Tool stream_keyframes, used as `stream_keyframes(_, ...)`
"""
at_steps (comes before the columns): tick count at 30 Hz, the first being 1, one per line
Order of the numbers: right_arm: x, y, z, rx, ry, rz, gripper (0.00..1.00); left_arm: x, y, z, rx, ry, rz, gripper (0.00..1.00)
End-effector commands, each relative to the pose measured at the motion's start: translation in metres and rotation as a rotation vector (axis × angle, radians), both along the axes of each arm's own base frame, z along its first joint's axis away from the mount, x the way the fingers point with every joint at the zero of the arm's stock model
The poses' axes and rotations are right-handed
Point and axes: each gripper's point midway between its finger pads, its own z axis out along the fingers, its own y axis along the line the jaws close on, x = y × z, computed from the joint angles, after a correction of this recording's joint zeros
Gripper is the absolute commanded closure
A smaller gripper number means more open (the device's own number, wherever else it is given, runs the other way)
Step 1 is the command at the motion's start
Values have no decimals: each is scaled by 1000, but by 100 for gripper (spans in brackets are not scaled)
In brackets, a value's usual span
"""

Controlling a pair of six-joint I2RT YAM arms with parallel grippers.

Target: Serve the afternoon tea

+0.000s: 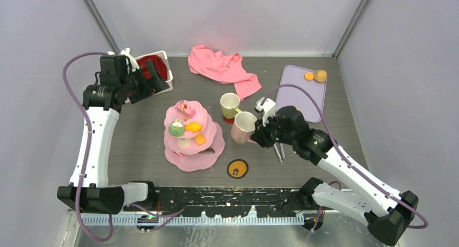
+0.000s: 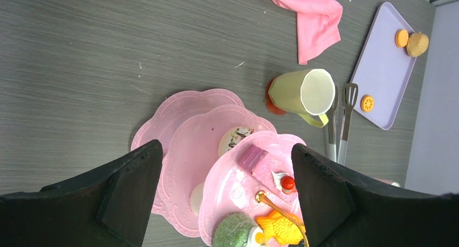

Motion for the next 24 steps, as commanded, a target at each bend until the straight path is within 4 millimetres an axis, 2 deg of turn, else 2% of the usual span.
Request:
stream_keyframes(1,-22,13,23,157,-3,23,99,11,-3,9,-21,-54,-10,12)
stream_keyframes(4,-31,12,12,164,24,-10,99,12,-3,8,-27,-52,-4,12)
stream_keyframes(13,-55,34,-18,67,10,-56,99,15,-5,8,-37,-53,-4,12)
stream_keyframes(18,-49,30,-30,23,-8,-127,99,17,-6,5,-40,-46,-7,12)
stream_keyframes(24,-71,47,-63,32,45,-98,99,18,-6,1,-37,-40,-10,12)
